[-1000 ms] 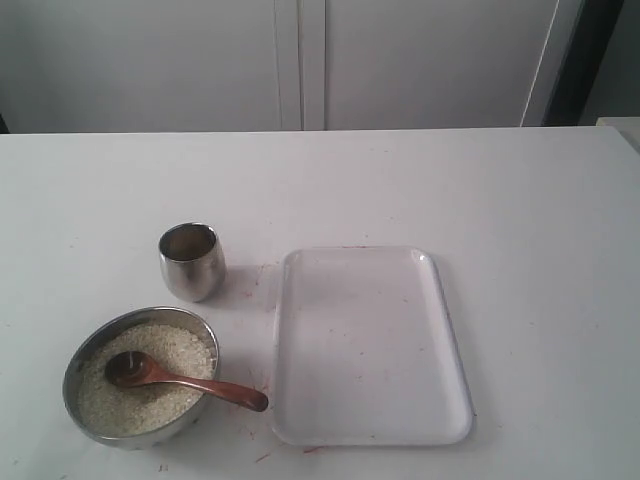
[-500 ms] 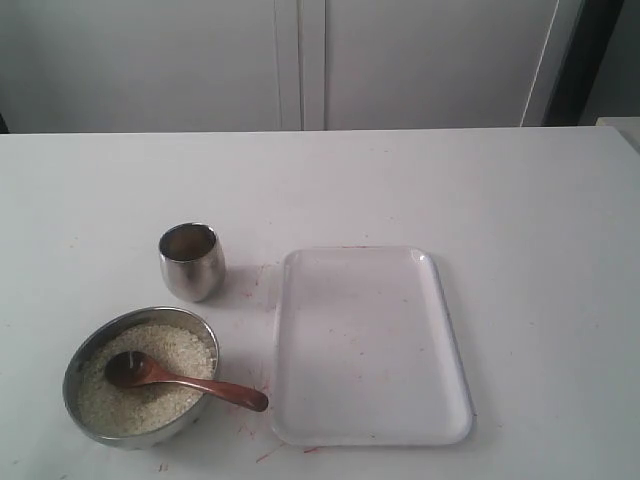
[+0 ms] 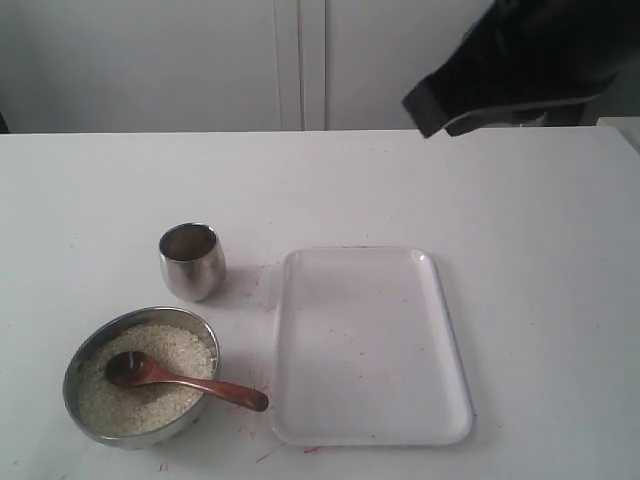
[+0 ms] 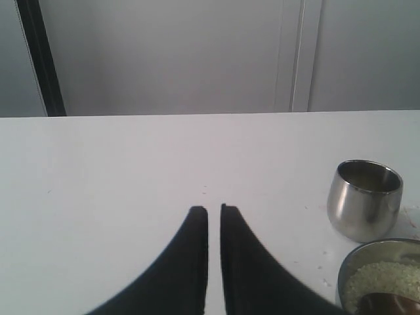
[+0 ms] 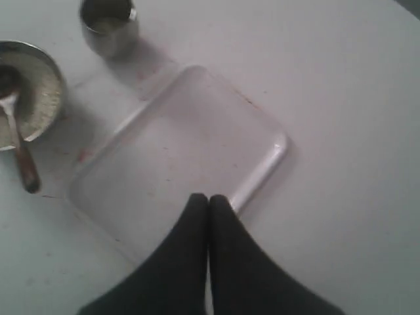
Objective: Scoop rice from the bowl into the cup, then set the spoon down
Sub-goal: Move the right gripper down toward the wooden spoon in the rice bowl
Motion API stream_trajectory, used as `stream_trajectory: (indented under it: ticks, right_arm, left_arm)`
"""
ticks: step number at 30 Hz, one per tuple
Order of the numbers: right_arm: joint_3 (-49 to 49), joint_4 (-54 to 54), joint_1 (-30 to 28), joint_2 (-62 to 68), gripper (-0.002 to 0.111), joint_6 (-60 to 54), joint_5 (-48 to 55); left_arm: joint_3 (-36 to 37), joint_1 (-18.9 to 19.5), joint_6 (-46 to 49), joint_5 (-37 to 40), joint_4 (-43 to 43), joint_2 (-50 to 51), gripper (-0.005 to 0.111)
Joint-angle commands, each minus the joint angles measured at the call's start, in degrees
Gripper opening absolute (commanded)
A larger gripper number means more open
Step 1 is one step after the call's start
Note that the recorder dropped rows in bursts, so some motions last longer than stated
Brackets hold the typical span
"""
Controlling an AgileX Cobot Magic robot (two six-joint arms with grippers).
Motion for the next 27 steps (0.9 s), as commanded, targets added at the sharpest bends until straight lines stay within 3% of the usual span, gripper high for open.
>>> stream_trajectory:
  ticks: [1,4,8,14,23,27]
  right_arm:
    - [-5.0,-8.7,9.3,4.7,0.0,5.4,2.3]
    - [-5.4,-4.8,13.7,5.7,0.0,4.6,-3.4]
    - [-5.5,-1.4,14.7,5.6,0.0,5.8,-11.0]
    - [-5.4,4.8,14.7,5.5,0.0,5.1,-9.8]
    - [-5.4,4.3,14.7,5.5,0.0,5.0,-6.1]
    - [-5.4,5.7,14.7,6.1,0.0,-1.6,-2.7]
  left_arm:
    - [-0.4,-0.4,-0.3,-0.2,-0.3,-0.1,0.014]
    - [-0.4,-0.4,-0.3,-0.2,-0.3,-0.1,0.014]
    - [-0.4,-0.4,-0.3,-0.2,-0.3,-0.1,0.014]
    - [-0.4,-0.4,-0.3,-0.2,-0.3,-0.1,0.014]
    - [-0.4,-0.4,-0.3,-0.2,-0.3,-0.1,0.014]
    - [-0.4,-0.4,-0.3,-0.2,-0.3,-0.1,0.014]
